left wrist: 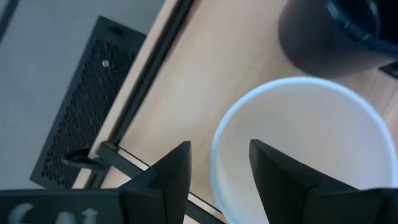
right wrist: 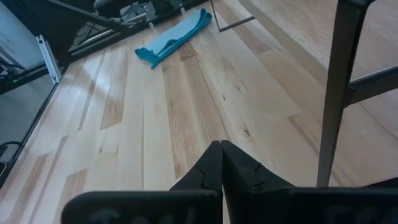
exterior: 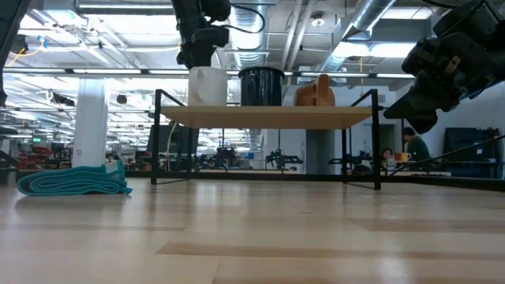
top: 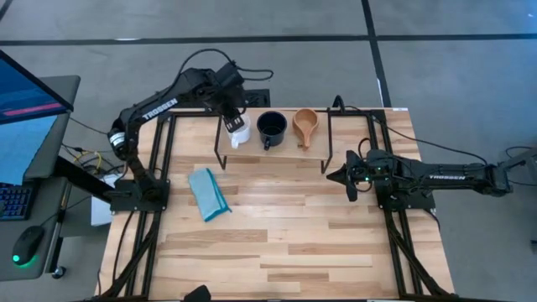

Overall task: Stack small to large cups/mugs on shelf
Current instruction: Return to Home Position

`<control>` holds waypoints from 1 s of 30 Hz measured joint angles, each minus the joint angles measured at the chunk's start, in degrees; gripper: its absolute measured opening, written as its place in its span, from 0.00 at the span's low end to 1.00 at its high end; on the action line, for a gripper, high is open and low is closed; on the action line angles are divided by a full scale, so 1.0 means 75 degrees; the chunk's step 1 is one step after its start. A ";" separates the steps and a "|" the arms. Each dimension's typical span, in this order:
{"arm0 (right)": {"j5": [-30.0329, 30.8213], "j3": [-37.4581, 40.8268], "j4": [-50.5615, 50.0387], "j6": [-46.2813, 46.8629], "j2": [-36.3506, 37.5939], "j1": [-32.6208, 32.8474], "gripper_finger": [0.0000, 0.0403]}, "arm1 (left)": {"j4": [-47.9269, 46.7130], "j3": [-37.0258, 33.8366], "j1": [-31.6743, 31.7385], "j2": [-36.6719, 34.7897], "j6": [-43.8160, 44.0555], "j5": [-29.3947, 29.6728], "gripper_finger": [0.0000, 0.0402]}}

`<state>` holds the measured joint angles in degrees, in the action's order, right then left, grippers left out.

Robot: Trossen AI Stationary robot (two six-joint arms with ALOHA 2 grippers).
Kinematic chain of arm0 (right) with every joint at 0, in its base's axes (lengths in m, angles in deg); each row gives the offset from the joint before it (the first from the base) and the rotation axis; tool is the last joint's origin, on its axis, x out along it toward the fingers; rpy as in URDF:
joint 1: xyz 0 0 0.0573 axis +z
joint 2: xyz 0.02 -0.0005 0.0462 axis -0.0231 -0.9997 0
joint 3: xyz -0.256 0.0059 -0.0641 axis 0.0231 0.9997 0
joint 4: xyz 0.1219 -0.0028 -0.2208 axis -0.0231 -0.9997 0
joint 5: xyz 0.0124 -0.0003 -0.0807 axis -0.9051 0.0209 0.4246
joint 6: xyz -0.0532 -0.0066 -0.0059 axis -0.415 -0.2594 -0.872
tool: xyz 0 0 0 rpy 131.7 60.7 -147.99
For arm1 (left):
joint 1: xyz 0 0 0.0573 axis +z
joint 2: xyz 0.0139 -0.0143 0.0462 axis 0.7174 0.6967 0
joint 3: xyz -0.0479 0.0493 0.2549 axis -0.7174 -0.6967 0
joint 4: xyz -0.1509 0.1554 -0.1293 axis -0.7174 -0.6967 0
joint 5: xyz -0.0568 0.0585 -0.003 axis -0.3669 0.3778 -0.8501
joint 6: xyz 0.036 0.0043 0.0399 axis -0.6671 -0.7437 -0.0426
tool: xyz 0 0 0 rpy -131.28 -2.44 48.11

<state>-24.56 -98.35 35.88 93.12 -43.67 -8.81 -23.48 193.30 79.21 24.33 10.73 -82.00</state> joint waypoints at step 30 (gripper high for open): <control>0.0029 -0.0003 0.0423 -0.1019 0.0012 0.0000 0.05 | 0.2358 -0.2033 -0.0414 -0.4063 -0.0864 -0.0316 0.14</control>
<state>-24.34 -98.37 39.05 85.47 -43.58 -8.81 -5.79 178.05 76.10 -6.14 4.25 -84.37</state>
